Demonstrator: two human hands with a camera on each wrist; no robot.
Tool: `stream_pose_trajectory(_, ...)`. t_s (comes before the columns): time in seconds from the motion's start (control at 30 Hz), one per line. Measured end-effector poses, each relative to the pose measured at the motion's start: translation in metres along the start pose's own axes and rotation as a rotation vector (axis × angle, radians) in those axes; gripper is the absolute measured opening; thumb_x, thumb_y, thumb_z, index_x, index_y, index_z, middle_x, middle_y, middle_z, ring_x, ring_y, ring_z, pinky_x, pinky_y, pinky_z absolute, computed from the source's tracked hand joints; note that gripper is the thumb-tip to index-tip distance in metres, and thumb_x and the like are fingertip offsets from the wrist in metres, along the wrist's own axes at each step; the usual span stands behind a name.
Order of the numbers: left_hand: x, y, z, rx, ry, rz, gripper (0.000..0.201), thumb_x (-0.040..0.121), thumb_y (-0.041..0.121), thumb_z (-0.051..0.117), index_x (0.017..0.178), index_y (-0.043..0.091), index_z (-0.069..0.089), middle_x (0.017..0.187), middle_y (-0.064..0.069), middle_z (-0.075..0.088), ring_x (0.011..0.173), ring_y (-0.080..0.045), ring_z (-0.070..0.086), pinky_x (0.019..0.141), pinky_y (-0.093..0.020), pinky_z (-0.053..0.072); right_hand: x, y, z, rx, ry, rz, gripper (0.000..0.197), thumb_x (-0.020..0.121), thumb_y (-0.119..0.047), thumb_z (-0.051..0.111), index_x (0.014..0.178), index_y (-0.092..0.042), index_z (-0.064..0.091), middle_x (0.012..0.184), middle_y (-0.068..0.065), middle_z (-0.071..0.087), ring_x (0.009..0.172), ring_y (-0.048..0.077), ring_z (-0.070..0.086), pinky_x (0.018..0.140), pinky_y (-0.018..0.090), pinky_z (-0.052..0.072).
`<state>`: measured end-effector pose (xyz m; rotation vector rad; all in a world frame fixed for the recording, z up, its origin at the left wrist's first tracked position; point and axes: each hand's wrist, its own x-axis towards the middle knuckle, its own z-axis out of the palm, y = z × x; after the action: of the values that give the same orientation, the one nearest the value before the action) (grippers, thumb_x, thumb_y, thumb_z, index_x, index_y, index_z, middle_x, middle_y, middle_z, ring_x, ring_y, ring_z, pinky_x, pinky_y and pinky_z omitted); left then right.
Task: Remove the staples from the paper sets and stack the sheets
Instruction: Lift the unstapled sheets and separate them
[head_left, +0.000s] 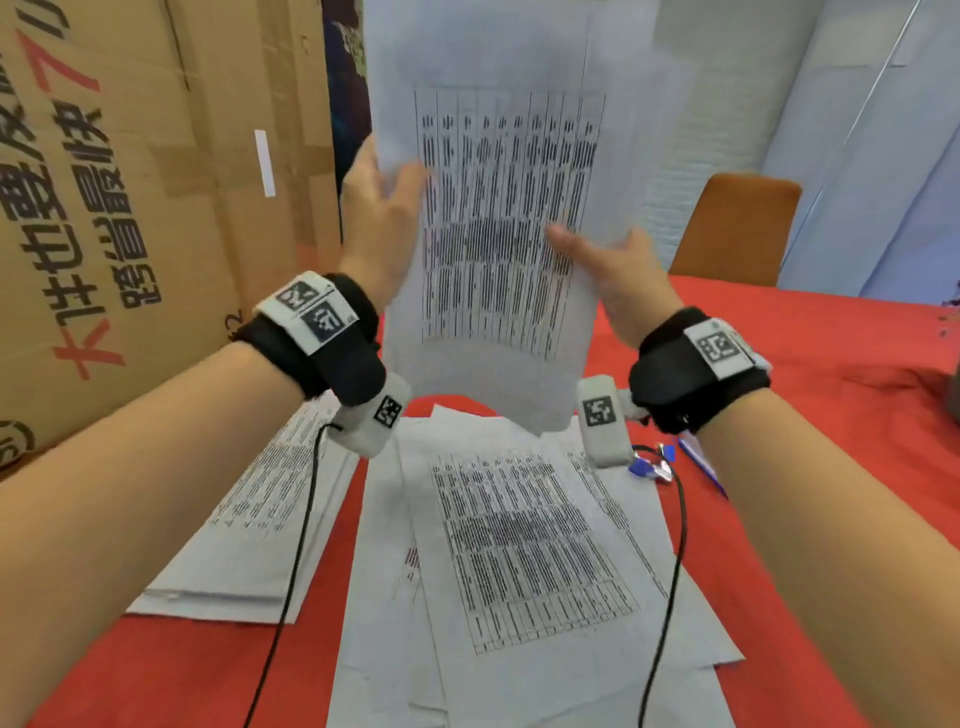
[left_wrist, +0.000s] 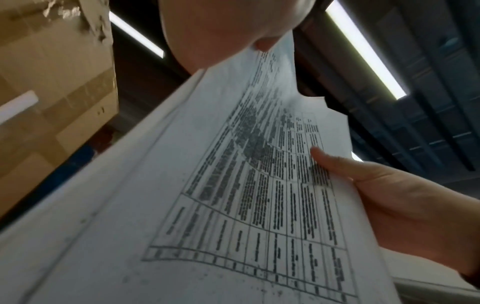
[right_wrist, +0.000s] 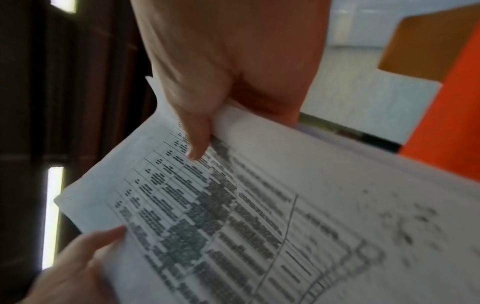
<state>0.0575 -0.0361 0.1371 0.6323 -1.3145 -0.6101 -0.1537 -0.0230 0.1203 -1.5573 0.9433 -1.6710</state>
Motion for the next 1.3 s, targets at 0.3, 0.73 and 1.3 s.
stream_pose_trajectory(0.3, -0.026, -0.064, -0.001, 0.155, 0.059, -0.184, 0.022, 0.092, 0.006, 0.041, 0.108, 0.015, 0.052, 0.09, 0.009, 0.058, 0.077, 0.001, 0.054, 0.073, -0.018, 0.046, -0.007, 0.04, -0.009, -0.065, -0.085, 0.106, 0.047, 0.081, -0.01, 0.069, 0.125, 0.002, 0.058, 0.117, 0.011, 0.067, 0.108, 0.021, 0.063, 0.097, 0.034, 0.049)
stream_pose_trajectory(0.73, -0.027, -0.058, 0.0, 0.193, 0.101, -0.025, 0.039, 0.09, 0.006, 0.042, 0.121, 0.028, 0.032, 0.1, 0.005, 0.054, 0.086, -0.01, 0.055, 0.073, -0.027, 0.046, 0.002, 0.055, -0.027, -0.211, 0.071, 0.105, 0.083, 0.069, -0.032, 0.084, 0.137, -0.012, 0.039, 0.12, 0.006, 0.065, 0.109, 0.021, 0.064, 0.099, 0.047, 0.049)
stream_pose_trajectory(1.3, -0.007, -0.072, -0.007, 0.431, 0.077, -0.018, 0.012, 0.093, 0.008, 0.041, 0.095, 0.012, 0.053, 0.078, -0.01, 0.059, 0.066, -0.015, 0.051, 0.063, -0.031, 0.048, -0.012, 0.055, -0.027, -0.245, -0.134, 0.222, 0.042, 0.085, -0.027, 0.068, 0.121, -0.007, 0.061, 0.103, 0.004, 0.07, 0.082, 0.005, 0.068, 0.086, 0.04, 0.054)
